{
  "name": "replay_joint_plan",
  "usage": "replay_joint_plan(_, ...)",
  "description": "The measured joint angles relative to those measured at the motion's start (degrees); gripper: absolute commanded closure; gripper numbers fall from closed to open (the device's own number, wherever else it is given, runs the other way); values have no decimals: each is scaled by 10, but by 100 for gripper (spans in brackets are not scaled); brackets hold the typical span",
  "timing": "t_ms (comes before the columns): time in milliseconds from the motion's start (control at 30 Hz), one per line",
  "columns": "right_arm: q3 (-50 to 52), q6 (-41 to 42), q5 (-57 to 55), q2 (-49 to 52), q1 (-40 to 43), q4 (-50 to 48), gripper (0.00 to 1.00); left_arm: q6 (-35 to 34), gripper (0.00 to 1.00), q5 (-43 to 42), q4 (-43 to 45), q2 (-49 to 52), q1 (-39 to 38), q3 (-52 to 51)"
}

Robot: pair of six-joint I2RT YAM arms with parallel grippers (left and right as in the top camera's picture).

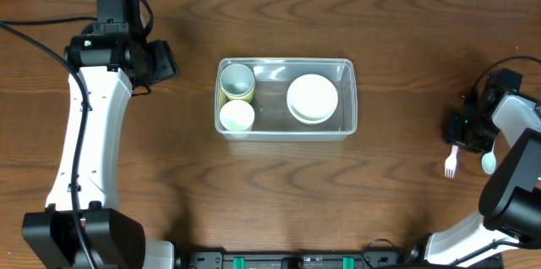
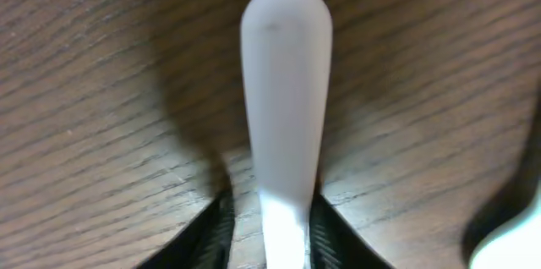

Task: Pack container
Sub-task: 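Move the right gripper down to the pink fork and grasp its handle, then carry the pink fork into the container and release it on the bowls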

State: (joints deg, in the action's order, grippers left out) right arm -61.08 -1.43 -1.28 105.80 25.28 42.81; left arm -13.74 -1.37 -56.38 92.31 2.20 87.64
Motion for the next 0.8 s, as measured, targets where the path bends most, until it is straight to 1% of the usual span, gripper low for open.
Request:
replay_joint_plan(333, 0, 10, -2, 0, 0, -1, 83, 0, 31, 0, 0, 0, 0, 0)
replay_joint_plan(433, 0, 10, -2, 0, 0, -1, 89, 0, 31, 0, 0, 0, 0, 0)
replay_joint_plan(633, 0, 12, -2, 0, 0, -1, 94, 0, 31, 0, 0, 0, 0, 0)
replay_joint_plan(700, -1, 12, -2, 0, 0, -1, 99, 0, 31, 0, 0, 0, 0, 0)
replay_joint_plan(800, -2, 12, -1, 0, 0, 0, 99, 0, 31, 0, 0, 0, 0, 0)
